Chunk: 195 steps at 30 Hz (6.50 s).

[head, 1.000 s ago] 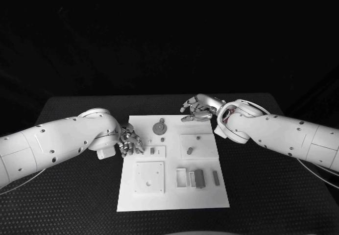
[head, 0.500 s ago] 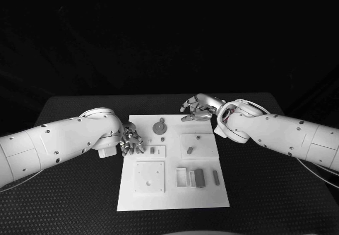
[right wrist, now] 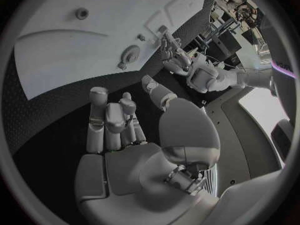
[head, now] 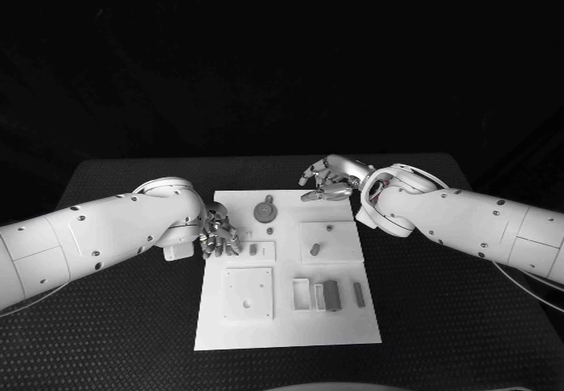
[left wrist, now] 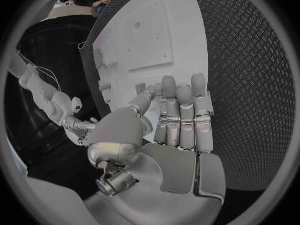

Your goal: Assemble the parts on the task board

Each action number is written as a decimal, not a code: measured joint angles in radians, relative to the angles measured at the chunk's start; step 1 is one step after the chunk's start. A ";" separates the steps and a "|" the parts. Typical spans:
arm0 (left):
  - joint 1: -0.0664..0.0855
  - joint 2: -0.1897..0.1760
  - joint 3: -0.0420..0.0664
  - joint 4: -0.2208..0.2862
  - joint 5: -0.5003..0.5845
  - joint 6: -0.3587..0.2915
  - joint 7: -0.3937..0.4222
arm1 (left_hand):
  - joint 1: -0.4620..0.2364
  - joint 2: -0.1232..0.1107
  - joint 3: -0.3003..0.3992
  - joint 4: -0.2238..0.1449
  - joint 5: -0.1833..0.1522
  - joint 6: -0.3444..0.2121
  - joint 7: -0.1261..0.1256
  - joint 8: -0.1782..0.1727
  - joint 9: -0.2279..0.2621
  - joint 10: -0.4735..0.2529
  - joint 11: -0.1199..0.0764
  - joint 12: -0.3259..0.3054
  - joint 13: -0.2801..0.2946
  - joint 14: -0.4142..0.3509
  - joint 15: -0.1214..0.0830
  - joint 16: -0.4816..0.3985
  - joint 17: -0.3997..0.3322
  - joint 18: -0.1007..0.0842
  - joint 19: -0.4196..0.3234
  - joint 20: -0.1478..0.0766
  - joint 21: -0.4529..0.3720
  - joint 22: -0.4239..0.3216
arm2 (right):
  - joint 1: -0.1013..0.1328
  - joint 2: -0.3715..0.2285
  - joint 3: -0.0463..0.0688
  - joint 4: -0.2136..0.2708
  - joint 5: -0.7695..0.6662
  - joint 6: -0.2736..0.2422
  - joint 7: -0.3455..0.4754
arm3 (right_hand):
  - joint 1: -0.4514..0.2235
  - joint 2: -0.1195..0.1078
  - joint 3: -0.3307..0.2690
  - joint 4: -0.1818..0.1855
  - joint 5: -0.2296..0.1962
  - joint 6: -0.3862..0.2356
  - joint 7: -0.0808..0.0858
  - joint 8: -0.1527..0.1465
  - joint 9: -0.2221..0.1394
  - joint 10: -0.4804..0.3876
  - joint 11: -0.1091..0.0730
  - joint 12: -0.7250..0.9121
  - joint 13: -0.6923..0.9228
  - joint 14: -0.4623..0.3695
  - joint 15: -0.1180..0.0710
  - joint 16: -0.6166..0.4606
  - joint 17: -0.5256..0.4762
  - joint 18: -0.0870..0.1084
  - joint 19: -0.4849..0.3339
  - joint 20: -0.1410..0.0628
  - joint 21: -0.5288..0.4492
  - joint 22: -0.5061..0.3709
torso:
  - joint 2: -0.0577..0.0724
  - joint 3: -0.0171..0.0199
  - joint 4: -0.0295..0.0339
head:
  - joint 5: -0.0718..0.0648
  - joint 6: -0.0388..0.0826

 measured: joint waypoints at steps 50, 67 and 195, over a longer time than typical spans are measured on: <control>0.007 0.050 0.000 -0.062 -0.003 0.073 -0.007 | -0.001 -0.001 -0.004 -0.001 0.000 0.000 -0.004 0.004 0.001 0.001 0.001 0.004 0.002 0.000 0.000 0.004 -0.001 0.000 0.001 0.002 0.000 0.005 | 0.000 0.001 0.000 0.001 0.001 0.002 0.000 | 0.000 0.000 0.000 0.000 0.000 0.000 0.000 0.000 -0.001 0.000 0.000 0.000 -0.002 0.000 0.000 0.000 0.000 0.000 -0.002 -0.002 0.000 0.000 | 0.000 -0.0002 0.0003 | -0.002 -0.011; 0.007 0.060 -0.002 -0.071 -0.010 0.068 -0.005 | 0.000 0.000 -0.010 0.002 0.000 0.000 -0.004 0.006 0.001 0.002 0.002 0.004 0.003 0.000 0.000 0.008 -0.004 0.000 0.001 0.002 0.000 0.007 | 0.000 0.003 0.000 -0.001 0.001 0.002 0.000 | 0.000 0.000 0.000 0.000 0.000 0.000 0.000 0.000 -0.001 0.000 0.000 0.000 -0.002 0.000 0.000 0.000 0.000 0.000 -0.002 -0.002 0.000 0.000 | 0.000 -0.0004 0.0000 | -0.004 -0.013; -0.046 0.081 -0.024 -0.031 -0.532 -0.516 0.555 | 0.261 -0.248 0.077 0.008 0.007 -0.185 0.083 -0.091 -0.123 -0.280 0.162 -0.421 -0.363 -0.106 0.095 -0.068 -0.175 0.015 -0.036 0.092 -0.194 -0.031 | 0.000 0.002 0.000 -0.025 0.013 -0.037 0.002 | -0.004 -0.004 -0.003 0.003 0.000 -0.001 -0.001 0.000 -0.003 -0.004 0.004 0.000 -0.005 0.000 0.000 -0.004 -0.001 0.000 -0.005 0.001 -0.004 0.000 | 0.002 0.0000 -0.0019 | -0.027 0.010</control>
